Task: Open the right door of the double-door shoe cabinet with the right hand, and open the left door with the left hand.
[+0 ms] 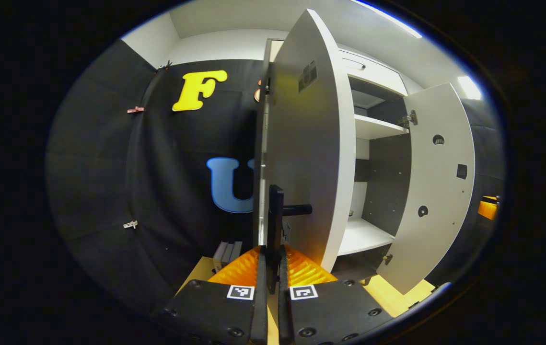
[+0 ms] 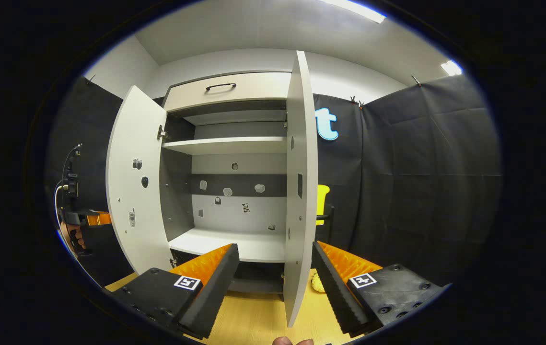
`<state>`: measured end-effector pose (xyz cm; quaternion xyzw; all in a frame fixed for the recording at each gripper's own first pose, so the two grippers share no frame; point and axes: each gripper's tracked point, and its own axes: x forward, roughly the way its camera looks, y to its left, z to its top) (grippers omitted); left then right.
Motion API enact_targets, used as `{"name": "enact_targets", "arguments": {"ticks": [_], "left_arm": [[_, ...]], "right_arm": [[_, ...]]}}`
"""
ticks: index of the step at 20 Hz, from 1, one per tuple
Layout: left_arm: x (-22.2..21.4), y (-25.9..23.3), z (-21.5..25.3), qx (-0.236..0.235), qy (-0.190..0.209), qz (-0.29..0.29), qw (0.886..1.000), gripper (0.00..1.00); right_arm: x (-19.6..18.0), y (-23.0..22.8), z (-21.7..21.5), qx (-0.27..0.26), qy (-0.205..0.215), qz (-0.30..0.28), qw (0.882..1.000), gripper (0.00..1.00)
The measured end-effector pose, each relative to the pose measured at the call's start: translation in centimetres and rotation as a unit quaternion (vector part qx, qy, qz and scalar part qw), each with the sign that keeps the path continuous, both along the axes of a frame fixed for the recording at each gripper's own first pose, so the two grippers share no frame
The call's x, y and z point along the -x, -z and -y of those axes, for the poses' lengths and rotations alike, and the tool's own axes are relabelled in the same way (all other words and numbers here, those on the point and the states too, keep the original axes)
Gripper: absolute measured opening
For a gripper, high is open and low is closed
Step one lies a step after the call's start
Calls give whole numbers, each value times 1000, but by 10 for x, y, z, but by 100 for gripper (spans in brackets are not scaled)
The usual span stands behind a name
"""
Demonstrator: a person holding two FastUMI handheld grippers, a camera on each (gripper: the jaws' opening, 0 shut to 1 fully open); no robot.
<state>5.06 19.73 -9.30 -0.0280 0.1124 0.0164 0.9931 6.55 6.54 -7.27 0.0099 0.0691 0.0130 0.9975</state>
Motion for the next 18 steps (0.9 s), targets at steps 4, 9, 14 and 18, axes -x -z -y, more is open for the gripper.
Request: {"name": "enact_targets", "arguments": {"ticks": [4,9,14,18], "left_arm": [[3,3,-26,31,11,-5,999,8],[1,3,-36,-10,2,-11,1000,14],[6,7,-45,-18,-29,-18,999,34],[24,10,-50,-14,-55,-23,998,65]], "right_arm": [[-7,-6,-4,-34,1,8,999,97],[-10,-6,-4,-25,10,12,1000,96],[-11,-2,-8,-22,5,6,1000,96],[-11,0,-6,-22,6,2,1000,96]]}}
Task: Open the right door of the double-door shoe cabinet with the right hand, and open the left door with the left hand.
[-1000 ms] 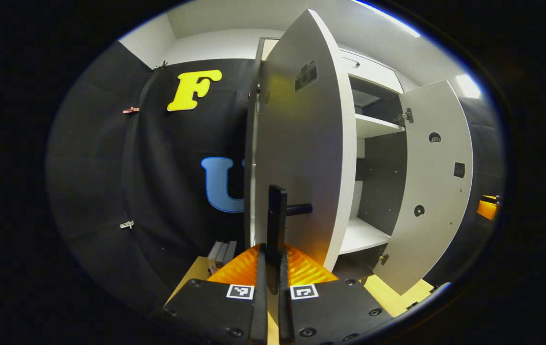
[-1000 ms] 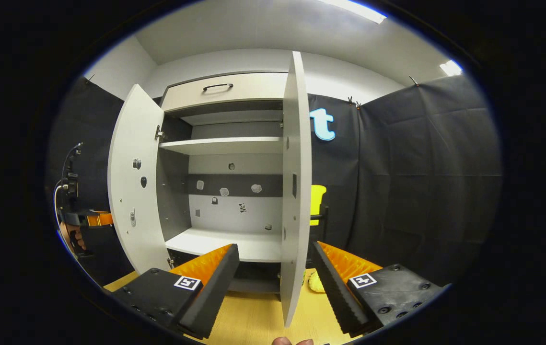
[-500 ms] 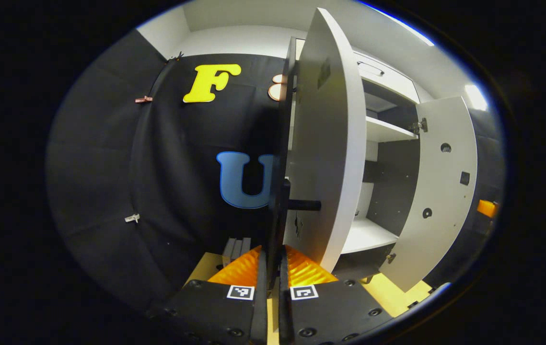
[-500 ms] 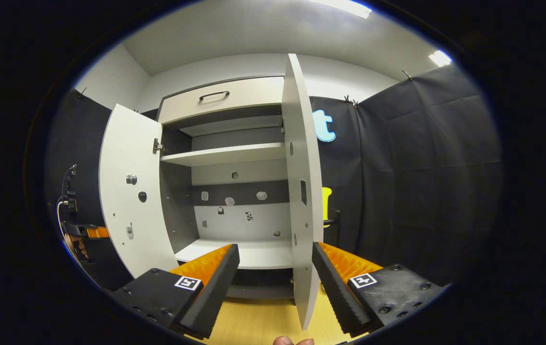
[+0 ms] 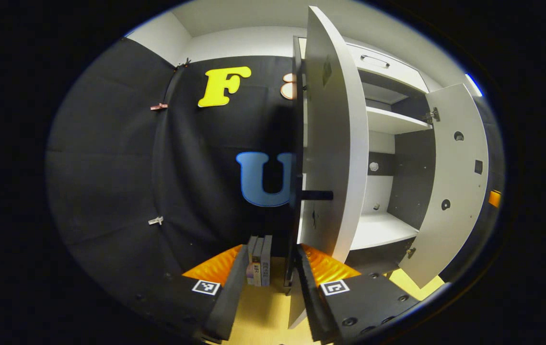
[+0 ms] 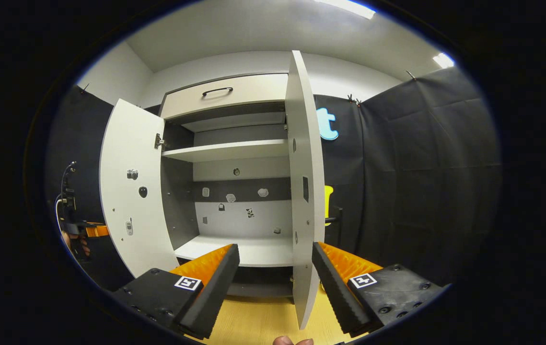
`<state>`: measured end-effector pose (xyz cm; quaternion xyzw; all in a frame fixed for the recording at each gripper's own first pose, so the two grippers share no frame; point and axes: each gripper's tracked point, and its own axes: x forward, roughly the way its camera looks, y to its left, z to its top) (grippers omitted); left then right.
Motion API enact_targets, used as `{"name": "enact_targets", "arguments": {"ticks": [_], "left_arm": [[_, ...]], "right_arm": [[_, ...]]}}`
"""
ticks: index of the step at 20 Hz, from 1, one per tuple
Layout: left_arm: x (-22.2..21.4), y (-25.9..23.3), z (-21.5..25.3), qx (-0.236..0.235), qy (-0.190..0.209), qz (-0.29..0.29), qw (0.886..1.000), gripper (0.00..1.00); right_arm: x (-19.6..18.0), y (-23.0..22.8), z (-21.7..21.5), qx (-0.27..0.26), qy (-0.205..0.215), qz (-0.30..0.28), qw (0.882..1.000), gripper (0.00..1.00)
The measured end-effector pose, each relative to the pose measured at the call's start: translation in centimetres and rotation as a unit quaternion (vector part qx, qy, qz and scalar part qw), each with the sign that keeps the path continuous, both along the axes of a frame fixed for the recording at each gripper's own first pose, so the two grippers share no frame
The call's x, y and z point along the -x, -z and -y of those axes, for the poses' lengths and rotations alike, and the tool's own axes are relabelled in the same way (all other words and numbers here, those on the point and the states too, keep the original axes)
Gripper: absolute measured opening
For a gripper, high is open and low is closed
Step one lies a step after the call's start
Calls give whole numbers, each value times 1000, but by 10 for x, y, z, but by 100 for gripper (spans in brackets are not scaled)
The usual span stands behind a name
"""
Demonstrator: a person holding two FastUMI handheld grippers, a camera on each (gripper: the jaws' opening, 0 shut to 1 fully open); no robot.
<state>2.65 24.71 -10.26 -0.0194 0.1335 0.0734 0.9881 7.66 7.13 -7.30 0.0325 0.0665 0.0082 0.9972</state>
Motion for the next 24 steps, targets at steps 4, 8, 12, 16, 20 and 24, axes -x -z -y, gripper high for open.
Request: {"name": "enact_targets", "arguments": {"ticks": [4,8,12,16,20,24], "left_arm": [[16,-8,3,-8,-9,5,1000,76],[31,-13,16,-10,-6,6,1000,86],[44,-22,33,-16,0,16,1000,92],[57,-35,58,-21,7,33,999,93],[66,-48,90,-20,16,52,998,95],[73,-58,126,-29,30,70,997,95]], "right_arm": [[2,2,-3,-6,-3,-3,1000,96],[2,3,-4,-6,-6,-4,1000,96],[3,1,-3,0,-3,0,1000,96],[1,-6,2,3,7,16,1000,96],[-3,-4,4,37,11,14,999,96],[-3,-7,4,52,7,25,998,96]]}}
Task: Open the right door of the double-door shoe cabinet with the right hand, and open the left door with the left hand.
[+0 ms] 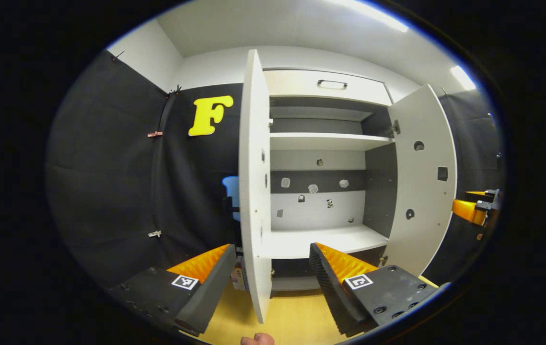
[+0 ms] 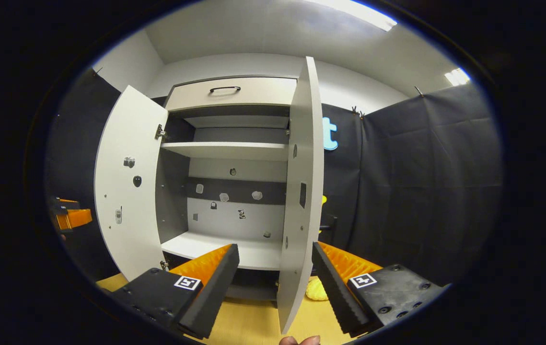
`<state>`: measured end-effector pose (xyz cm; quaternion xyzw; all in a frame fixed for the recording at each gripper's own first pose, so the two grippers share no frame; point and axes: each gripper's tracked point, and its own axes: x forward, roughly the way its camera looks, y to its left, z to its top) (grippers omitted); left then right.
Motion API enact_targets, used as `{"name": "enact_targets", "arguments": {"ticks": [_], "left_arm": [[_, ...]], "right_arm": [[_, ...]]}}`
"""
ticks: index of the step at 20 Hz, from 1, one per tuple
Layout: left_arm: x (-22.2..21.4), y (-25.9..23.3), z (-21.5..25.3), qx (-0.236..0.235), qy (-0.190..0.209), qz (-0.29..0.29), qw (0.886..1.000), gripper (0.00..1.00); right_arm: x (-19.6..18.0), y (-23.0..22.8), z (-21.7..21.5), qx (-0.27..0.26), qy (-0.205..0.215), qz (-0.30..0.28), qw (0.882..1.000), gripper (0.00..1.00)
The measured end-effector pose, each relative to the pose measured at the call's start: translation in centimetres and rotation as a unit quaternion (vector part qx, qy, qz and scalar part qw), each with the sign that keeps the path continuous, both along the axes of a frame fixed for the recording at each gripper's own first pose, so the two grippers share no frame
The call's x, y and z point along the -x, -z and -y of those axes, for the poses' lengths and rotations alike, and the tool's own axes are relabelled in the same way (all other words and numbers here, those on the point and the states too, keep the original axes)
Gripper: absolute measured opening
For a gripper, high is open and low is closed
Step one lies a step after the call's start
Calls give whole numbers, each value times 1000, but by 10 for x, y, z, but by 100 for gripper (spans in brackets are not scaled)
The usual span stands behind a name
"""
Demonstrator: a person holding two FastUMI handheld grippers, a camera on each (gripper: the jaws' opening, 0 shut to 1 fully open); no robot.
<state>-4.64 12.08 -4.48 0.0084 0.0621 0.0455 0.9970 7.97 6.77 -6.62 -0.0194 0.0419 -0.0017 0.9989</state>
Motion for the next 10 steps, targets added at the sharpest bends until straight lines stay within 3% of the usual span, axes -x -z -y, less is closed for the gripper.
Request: {"name": "enact_targets", "arguments": {"ticks": [4,7,10], "left_arm": [[2,-2,36,13,26,4,1000,95],[3,-2,52,17,33,4,999,95],[4,0,59,17,35,4,999,95]], "right_arm": [[6,6,-20,-35,-32,-20,999,98],[9,5,-13,-10,-23,-15,1000,98],[13,6,-21,-18,-30,-13,999,98]]}}
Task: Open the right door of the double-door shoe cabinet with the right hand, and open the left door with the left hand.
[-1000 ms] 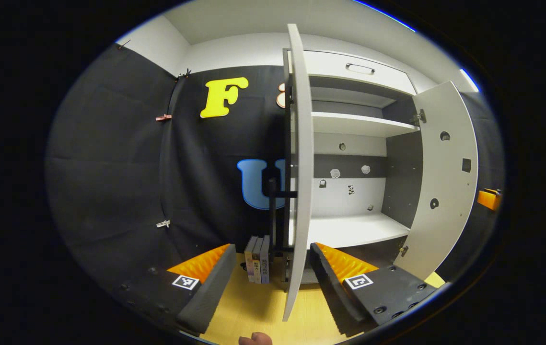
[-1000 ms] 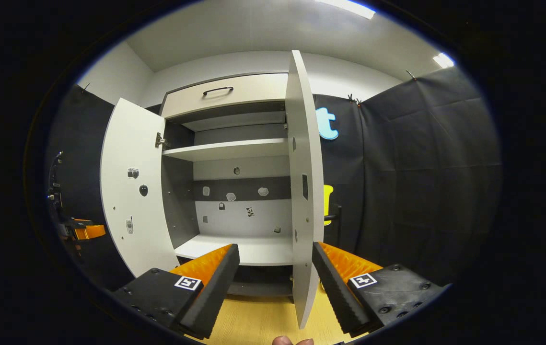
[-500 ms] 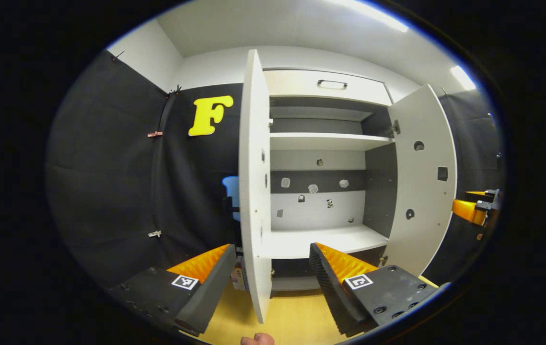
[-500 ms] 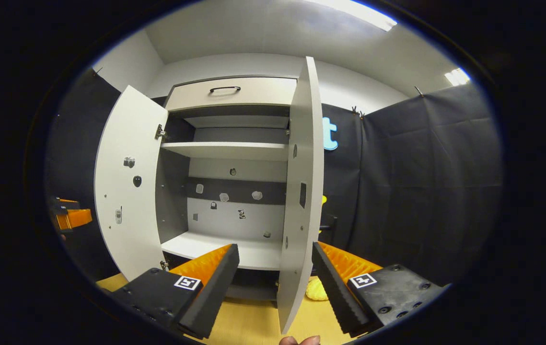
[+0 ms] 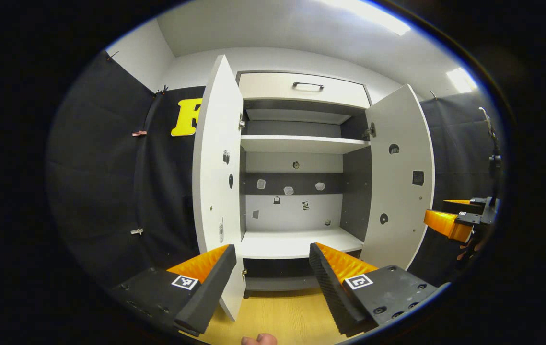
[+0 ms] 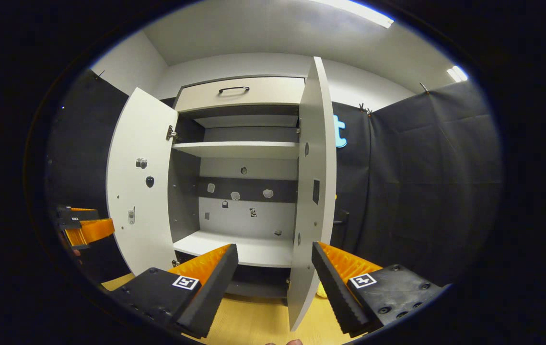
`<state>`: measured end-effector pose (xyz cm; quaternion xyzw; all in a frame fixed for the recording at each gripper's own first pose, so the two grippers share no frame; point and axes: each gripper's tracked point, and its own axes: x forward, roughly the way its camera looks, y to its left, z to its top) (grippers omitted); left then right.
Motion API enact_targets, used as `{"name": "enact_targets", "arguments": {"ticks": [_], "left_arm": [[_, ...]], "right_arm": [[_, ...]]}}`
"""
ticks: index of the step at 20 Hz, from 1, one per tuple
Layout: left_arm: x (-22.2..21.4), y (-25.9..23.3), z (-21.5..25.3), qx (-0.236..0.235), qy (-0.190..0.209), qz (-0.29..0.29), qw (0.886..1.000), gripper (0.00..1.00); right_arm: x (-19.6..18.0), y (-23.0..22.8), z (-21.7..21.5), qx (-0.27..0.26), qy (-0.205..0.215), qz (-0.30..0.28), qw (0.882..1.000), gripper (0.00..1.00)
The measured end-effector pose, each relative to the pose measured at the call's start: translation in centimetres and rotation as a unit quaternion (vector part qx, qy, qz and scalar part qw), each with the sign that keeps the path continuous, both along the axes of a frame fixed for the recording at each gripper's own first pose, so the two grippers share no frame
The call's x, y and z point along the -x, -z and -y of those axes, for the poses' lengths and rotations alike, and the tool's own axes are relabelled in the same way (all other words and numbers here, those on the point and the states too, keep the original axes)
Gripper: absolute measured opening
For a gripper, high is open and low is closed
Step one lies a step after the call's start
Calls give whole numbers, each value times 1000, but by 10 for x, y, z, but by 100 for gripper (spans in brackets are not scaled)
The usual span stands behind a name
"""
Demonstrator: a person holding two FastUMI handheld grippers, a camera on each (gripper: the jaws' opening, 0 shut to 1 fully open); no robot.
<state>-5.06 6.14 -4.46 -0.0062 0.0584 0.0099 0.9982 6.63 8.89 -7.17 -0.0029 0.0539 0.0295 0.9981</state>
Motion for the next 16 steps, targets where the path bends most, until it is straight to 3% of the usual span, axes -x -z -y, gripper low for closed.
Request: {"name": "enact_targets", "arguments": {"ticks": [16], "left_arm": [[5,0,5,-25,0,0,1000,95]], "right_arm": [[4,3,2,-27,14,-11,999,98]]}}
